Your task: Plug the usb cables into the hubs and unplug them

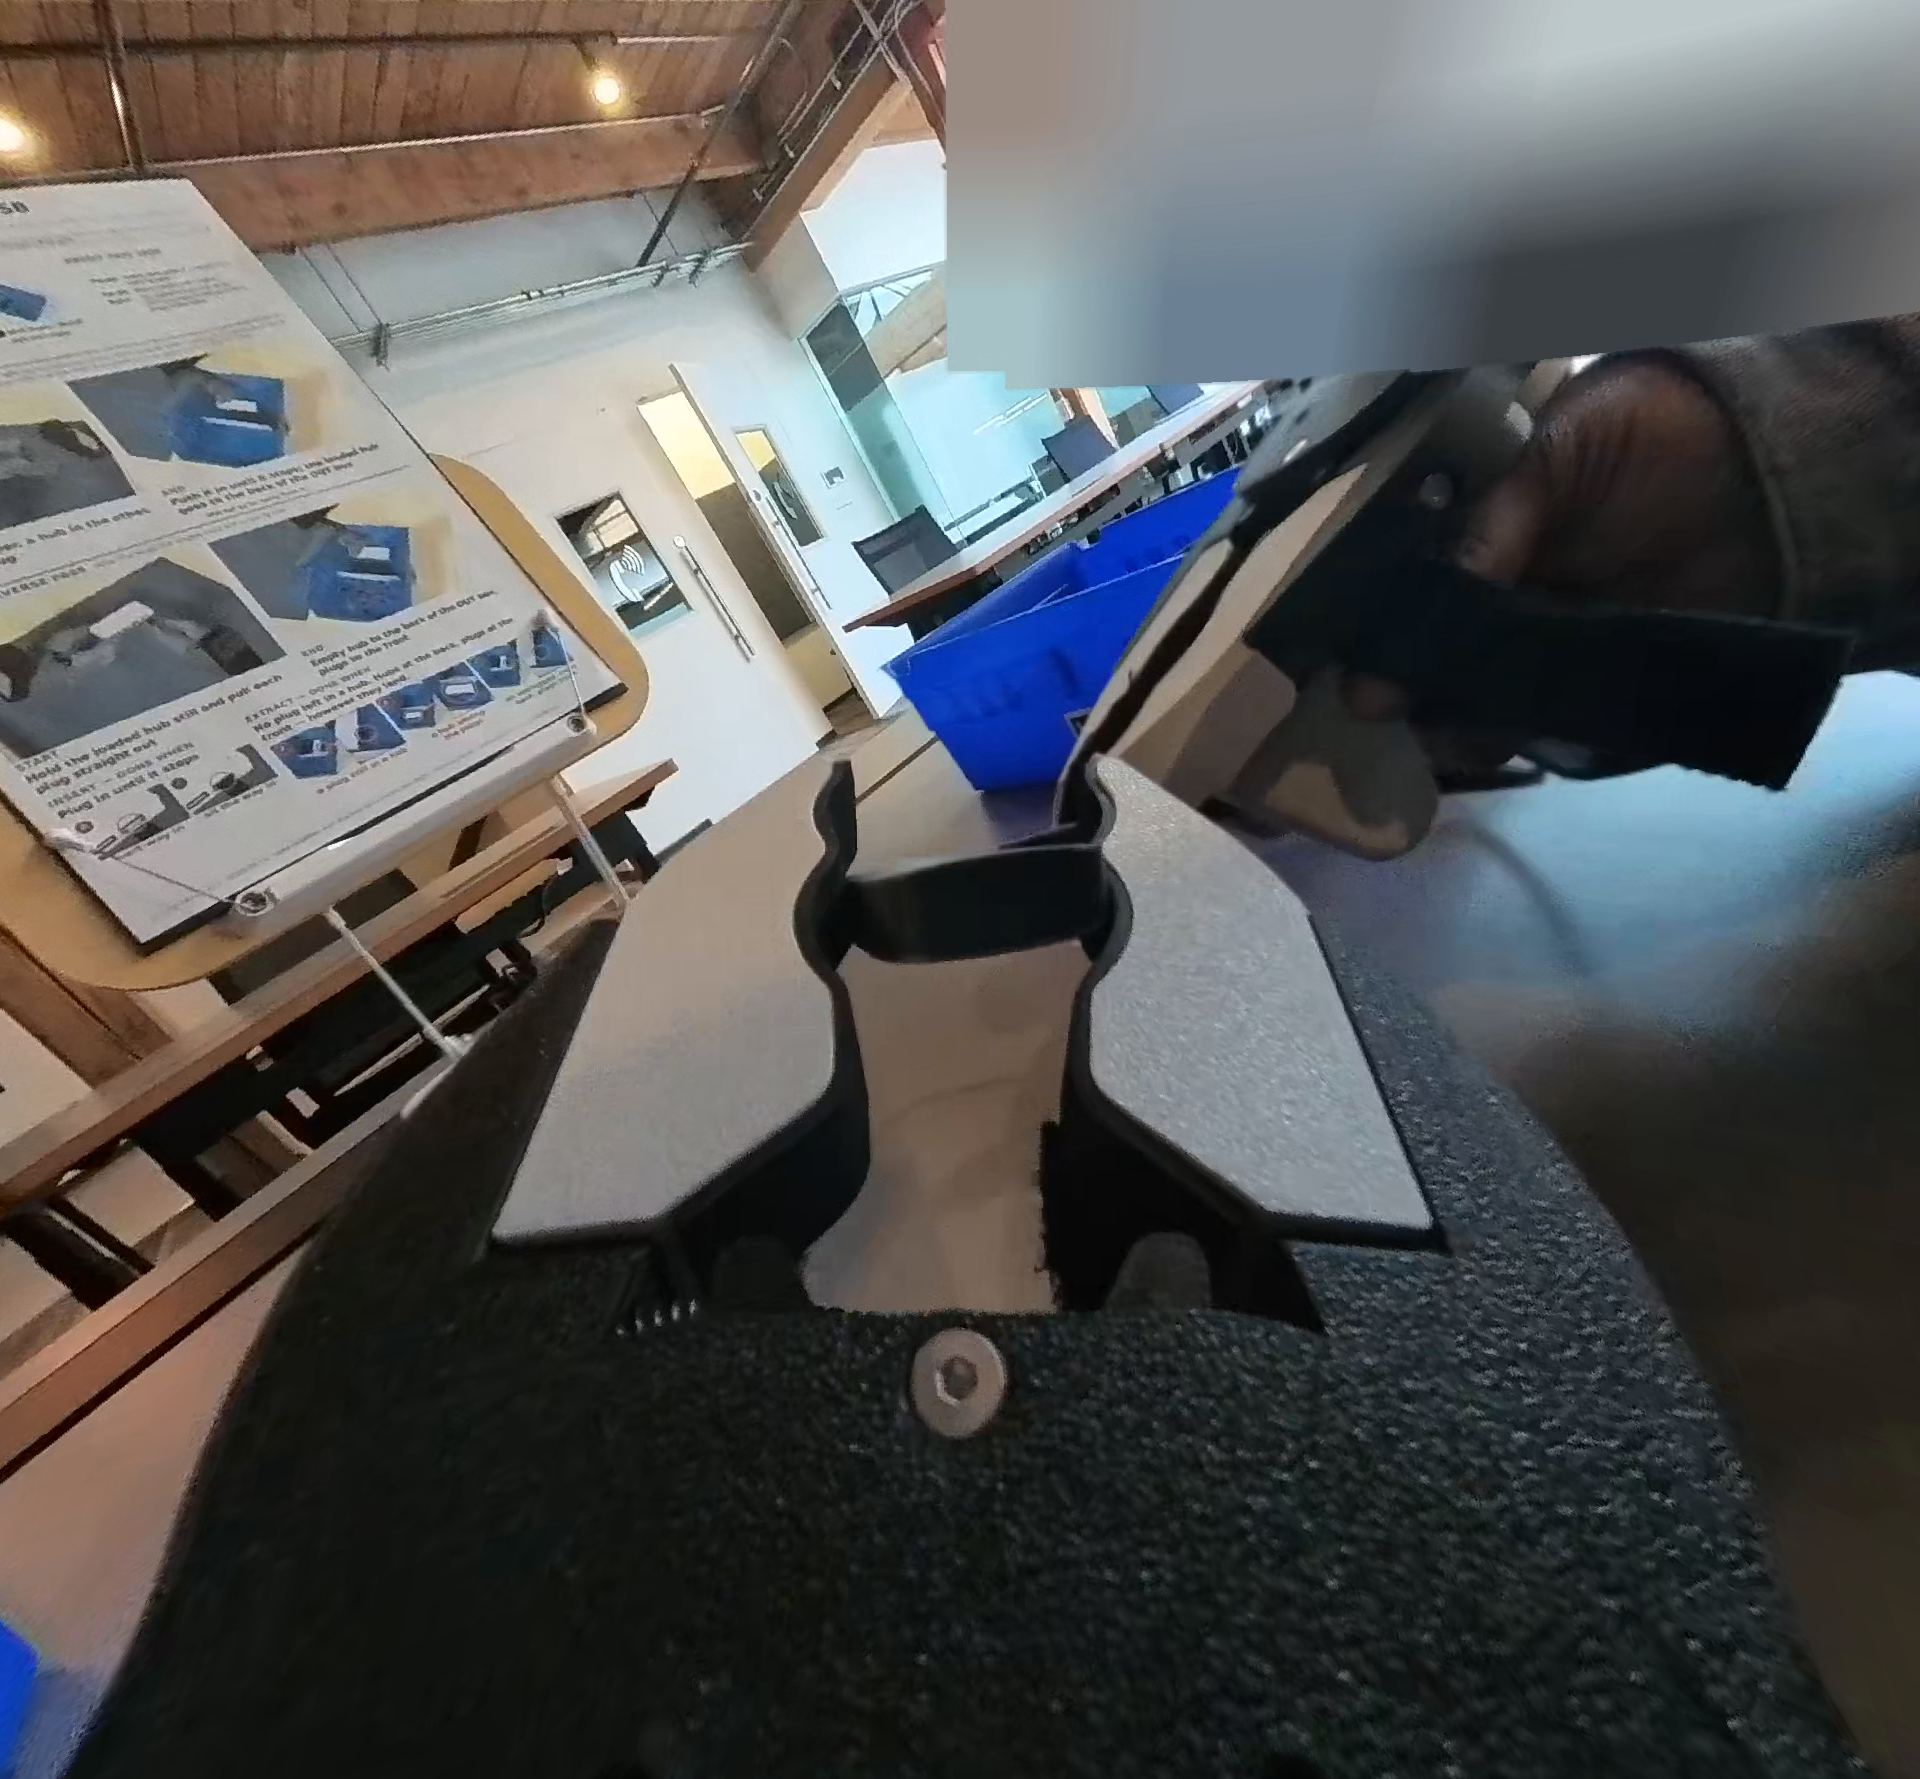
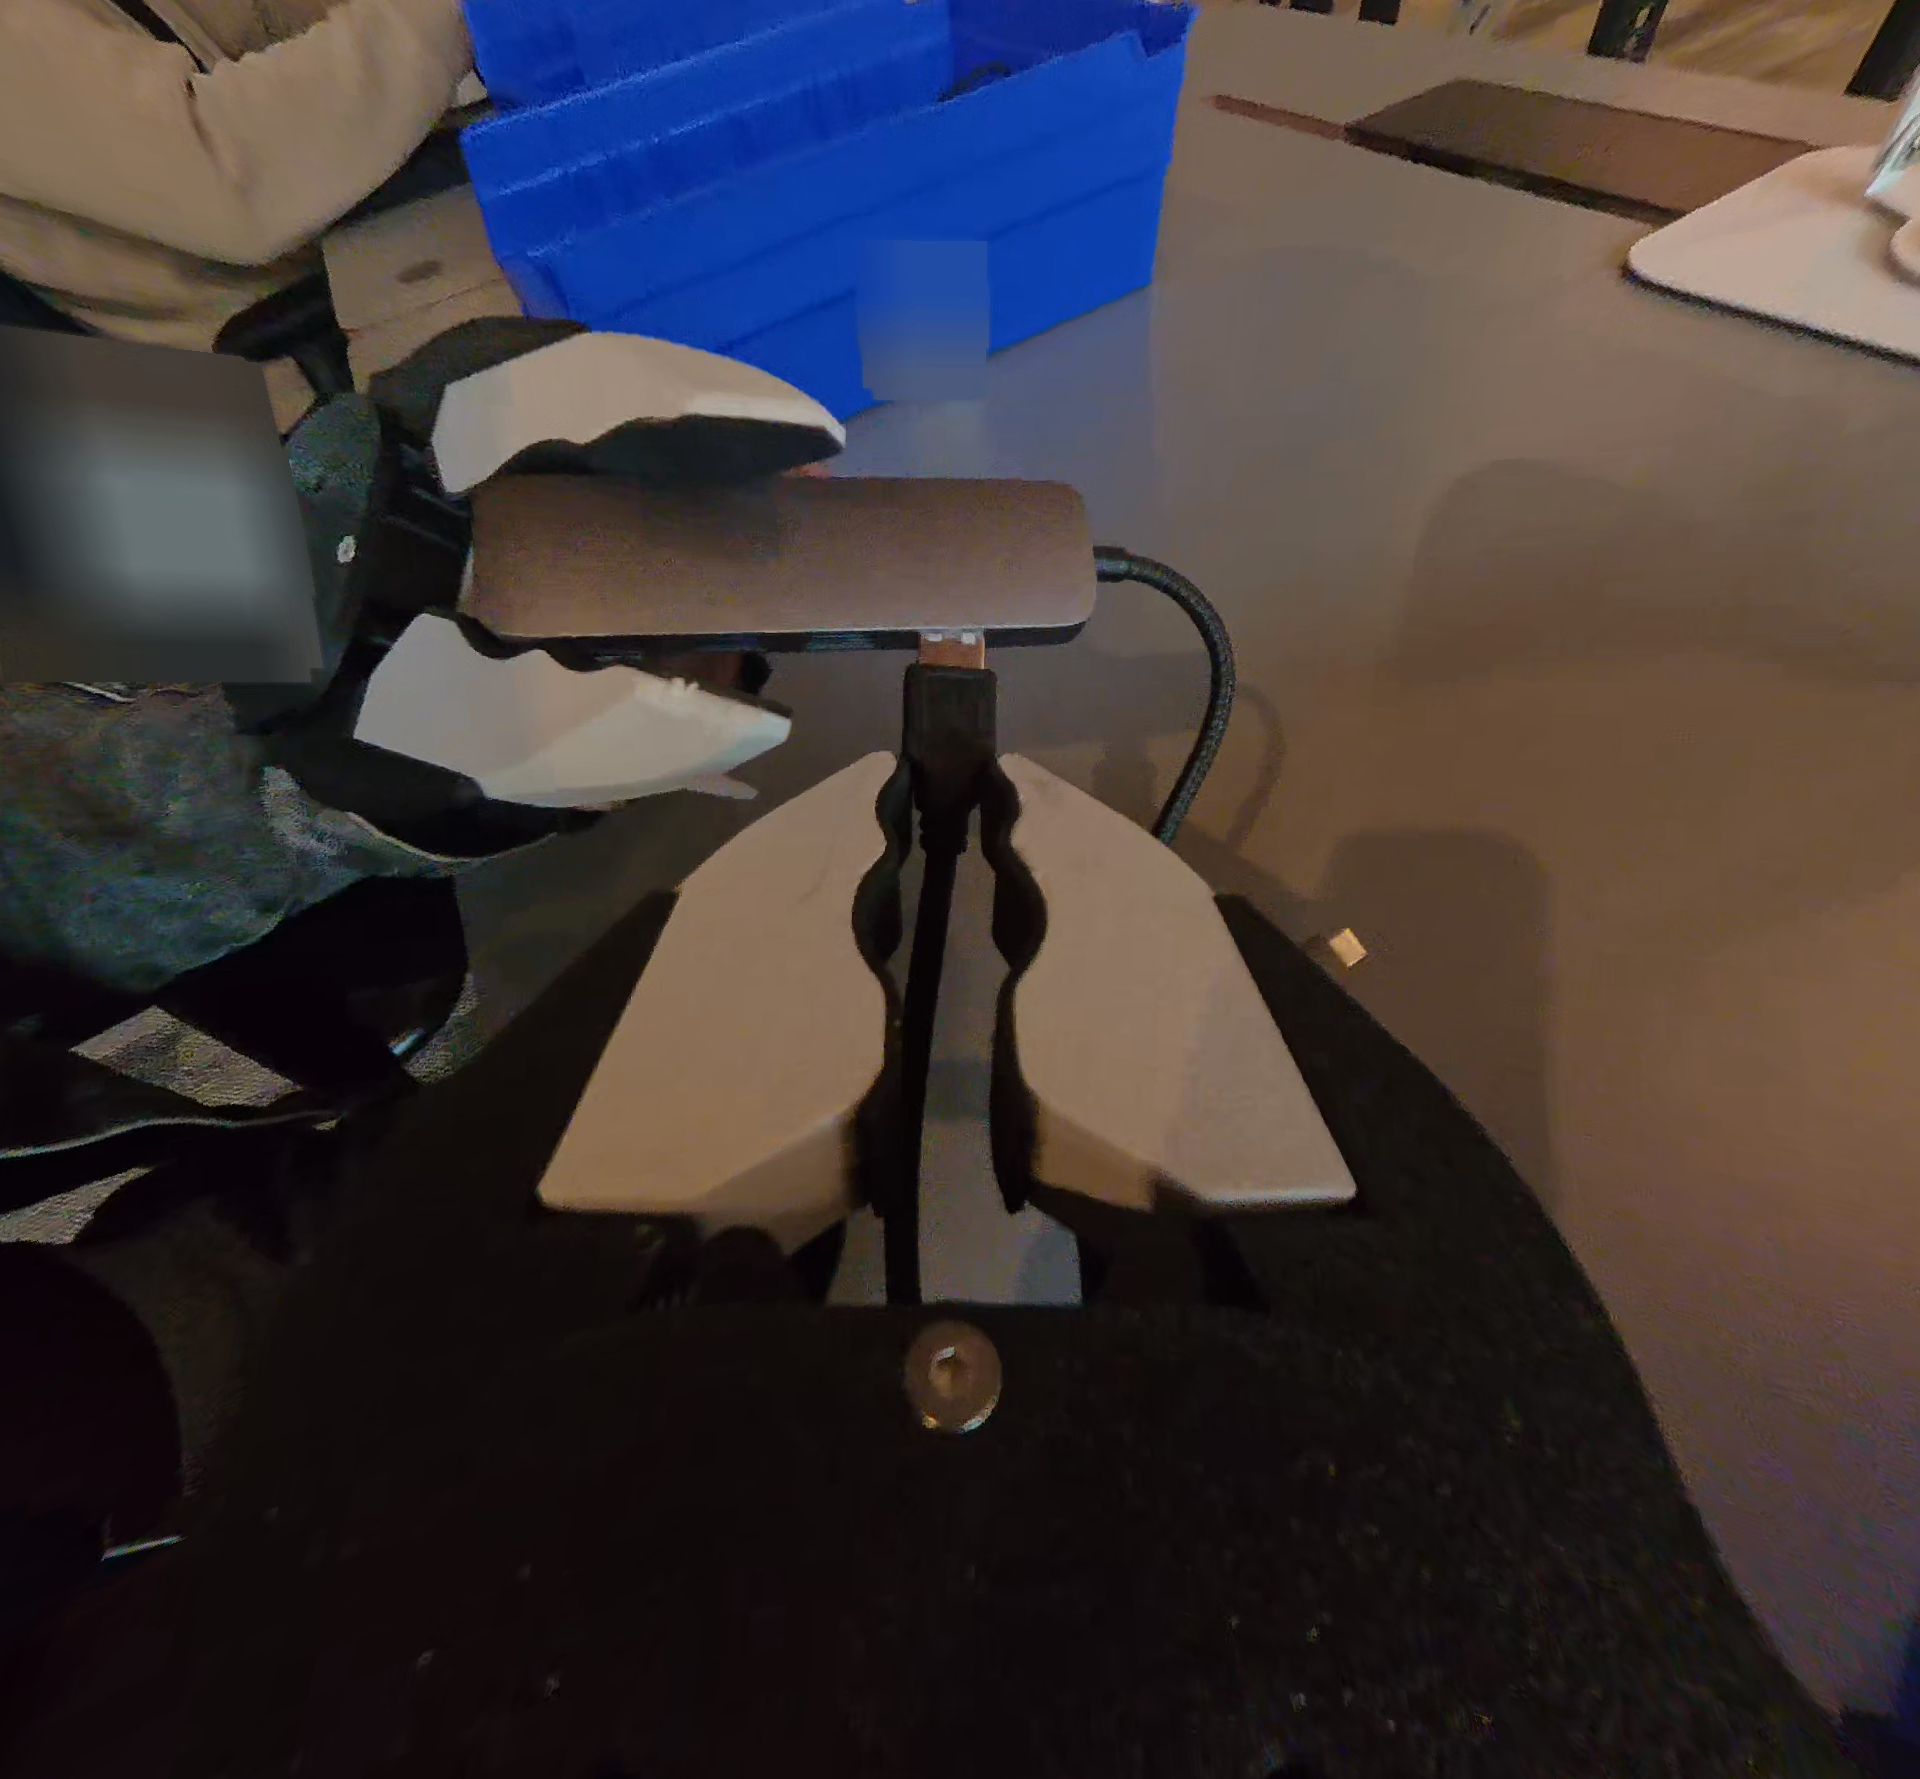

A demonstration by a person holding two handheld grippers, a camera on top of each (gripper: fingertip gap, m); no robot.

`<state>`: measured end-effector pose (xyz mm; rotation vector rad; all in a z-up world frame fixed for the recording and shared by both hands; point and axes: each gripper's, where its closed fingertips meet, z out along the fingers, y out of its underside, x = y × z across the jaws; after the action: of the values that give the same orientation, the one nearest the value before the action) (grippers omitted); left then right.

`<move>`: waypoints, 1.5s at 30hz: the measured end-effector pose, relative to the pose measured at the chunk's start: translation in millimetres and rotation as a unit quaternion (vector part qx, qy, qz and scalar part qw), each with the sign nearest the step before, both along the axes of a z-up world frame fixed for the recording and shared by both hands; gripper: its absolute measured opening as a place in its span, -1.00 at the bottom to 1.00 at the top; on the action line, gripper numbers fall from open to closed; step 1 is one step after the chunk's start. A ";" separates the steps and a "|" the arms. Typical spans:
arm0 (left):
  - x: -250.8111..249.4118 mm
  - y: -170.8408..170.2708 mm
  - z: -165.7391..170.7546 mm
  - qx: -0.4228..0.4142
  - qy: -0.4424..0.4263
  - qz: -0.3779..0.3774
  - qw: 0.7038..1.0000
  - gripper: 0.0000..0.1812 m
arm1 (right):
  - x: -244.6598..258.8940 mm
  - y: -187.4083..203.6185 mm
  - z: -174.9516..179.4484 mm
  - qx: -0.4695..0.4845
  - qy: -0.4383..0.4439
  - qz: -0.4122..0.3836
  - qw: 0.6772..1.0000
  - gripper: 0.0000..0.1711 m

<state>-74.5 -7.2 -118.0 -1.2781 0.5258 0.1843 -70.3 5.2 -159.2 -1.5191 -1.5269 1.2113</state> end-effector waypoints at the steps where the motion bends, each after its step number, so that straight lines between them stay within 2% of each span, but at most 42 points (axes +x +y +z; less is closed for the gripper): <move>1: -0.5 -0.5 2.0 0.002 -0.010 -0.004 1.000 -0.54 | -0.4 -0.6 1.2 0.001 0.005 0.000 1.000 -0.87; 6: -1.2 -1.0 0.4 -0.013 -0.028 -0.025 0.999 -0.54 | 0.1 -1.6 0.2 0.028 0.002 0.000 1.000 -0.87; 9: 1.9 -3.5 0.7 -0.030 -0.077 -0.071 0.994 -0.54 | 1.0 -2.8 2.3 0.047 0.008 0.008 0.999 -0.87; 14: -1.7 -2.6 5.5 -0.029 -0.118 -0.076 0.990 -0.54 | -0.1 -2.3 6.8 0.075 0.017 0.007 0.997 -0.87; 17: -6.8 -1.9 4.6 -0.043 -0.172 -0.095 0.980 -0.53 | -2.0 -1.6 9.9 0.088 0.030 -0.003 0.996 -0.87; 23: -11.5 -4.9 15.6 -0.012 -0.173 -0.080 0.982 -0.55 | -3.9 -6.0 17.0 0.092 0.046 0.002 0.995 -0.86; 24: -12.8 -6.2 18.7 -0.007 -0.178 -0.079 0.981 -0.55 | -4.4 -7.5 18.7 0.098 0.050 0.005 0.994 -0.84; 28: -17.3 -10.3 23.3 0.005 -0.181 -0.075 0.981 -0.56 | -1.9 -10.4 35.2 0.130 0.077 0.013 0.988 -0.53; 30: -23.4 -11.8 26.1 0.014 -0.182 -0.065 0.981 -0.57 | 4.2 -6.3 46.5 0.147 0.085 0.013 0.985 -0.49; 34: -37.3 -13.0 27.2 0.025 -0.196 -0.043 0.979 -0.57 | 28.9 19.6 84.0 0.170 0.111 -0.011 0.979 -0.49; 39: -43.5 -11.4 25.3 0.021 -0.219 -0.033 0.975 -0.57 | 92.0 89.3 122.0 0.196 0.098 -0.093 0.971 -0.55; 42: -42.9 -8.0 20.8 0.012 -0.223 -0.034 0.974 -0.57 | 133.7 132.6 120.6 0.202 0.045 -0.134 0.969 -0.61; 45: -43.2 -6.0 18.4 0.006 -0.227 -0.036 0.973 -0.58 | 162.0 170.8 99.9 0.213 -0.043 -0.139 0.966 -0.61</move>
<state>-117.8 -13.2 -99.6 -1.2376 0.1757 -0.1650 91.7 176.0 -59.3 -1.4440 -1.4528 0.6144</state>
